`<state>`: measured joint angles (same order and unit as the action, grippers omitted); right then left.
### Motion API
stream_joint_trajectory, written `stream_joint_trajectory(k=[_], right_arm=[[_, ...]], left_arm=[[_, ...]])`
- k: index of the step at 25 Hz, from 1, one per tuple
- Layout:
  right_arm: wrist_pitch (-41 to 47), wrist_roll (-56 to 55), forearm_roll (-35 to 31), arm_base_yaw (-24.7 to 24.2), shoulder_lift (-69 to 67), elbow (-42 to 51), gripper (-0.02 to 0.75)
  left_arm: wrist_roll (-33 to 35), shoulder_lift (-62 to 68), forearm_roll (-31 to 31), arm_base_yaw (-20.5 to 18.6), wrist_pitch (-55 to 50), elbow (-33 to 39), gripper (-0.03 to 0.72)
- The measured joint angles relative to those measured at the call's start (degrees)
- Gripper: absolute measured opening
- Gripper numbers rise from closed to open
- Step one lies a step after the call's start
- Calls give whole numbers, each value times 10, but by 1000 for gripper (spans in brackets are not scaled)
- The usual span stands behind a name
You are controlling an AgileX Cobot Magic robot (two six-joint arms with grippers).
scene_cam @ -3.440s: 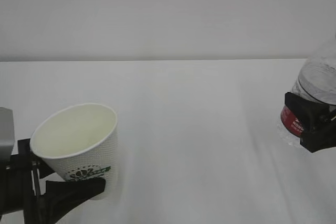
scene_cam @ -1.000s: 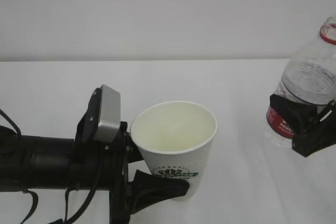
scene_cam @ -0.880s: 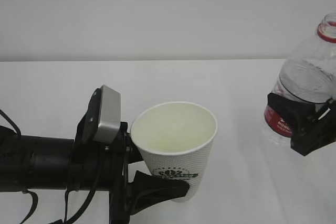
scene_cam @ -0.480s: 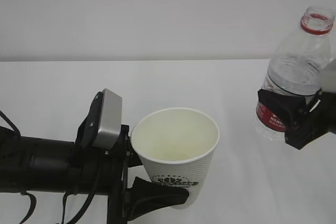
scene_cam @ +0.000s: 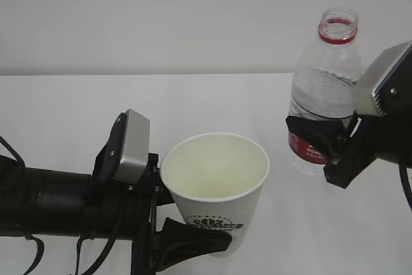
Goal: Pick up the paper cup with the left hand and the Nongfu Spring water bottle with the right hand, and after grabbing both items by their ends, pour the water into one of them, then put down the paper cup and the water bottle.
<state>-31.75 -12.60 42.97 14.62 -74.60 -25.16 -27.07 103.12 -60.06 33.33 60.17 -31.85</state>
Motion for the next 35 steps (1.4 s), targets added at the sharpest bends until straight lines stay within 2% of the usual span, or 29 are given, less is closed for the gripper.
stream_joint_trajectory(k=[5,13,26,35], right_arm=[[8,0,8,13,0,-26,453],[14,1,68,15,0,-52,452],[10,27,119,20,-48,-72,452],[12,98,121,71,-79,-111,452]], left_arm=[[0,0,-6,0,0,0,471],[0,0,-17,0,1,0,471],[0,0,-22,0,9,0,471],[0,0,-24,0,9,-6,471]])
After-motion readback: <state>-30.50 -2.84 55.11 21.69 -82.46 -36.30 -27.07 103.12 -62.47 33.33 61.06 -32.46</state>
